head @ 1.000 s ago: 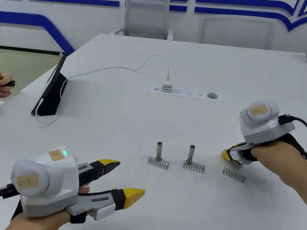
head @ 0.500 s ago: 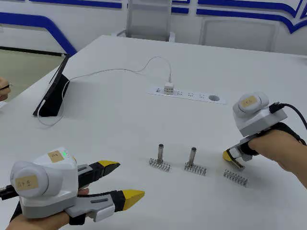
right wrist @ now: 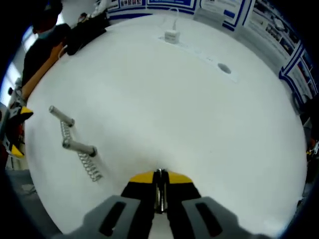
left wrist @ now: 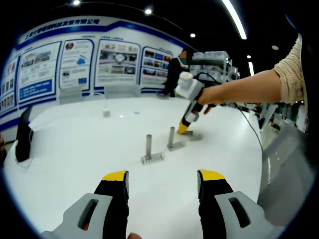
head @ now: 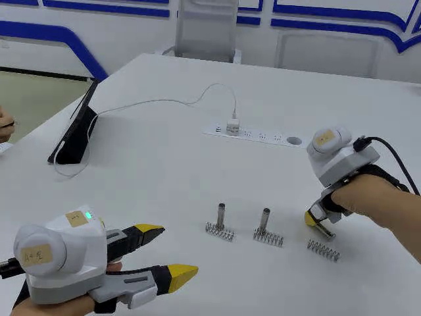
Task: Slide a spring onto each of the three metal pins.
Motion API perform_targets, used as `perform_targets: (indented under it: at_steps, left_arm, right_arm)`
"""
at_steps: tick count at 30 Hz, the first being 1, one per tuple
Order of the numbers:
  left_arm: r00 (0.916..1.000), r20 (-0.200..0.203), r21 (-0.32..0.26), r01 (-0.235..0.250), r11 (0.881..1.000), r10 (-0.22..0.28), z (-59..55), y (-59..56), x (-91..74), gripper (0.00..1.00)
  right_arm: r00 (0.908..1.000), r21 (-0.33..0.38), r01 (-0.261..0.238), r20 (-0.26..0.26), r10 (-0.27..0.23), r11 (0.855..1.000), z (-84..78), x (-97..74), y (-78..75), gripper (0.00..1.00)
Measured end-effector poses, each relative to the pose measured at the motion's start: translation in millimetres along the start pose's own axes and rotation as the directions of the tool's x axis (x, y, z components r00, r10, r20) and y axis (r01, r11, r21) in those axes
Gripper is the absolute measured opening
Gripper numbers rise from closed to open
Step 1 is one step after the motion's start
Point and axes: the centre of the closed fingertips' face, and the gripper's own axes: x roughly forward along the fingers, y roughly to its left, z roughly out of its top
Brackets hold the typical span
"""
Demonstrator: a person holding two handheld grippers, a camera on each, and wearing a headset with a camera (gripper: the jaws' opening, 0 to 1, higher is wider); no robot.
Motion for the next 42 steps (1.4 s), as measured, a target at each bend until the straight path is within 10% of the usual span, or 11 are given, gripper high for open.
perform_targets:
  at_steps: [42]
  left_arm:
    - [0.9995, 0.019, 0.038, 0.024, 0.999, -0.025, 13.6, -11.0, 3.6, 0.56]
  right_arm:
    - [0.9582, 0.018, -0.002, 0.286, -0.003, 1.0, -4.8, -49.8, 10.9, 0.09]
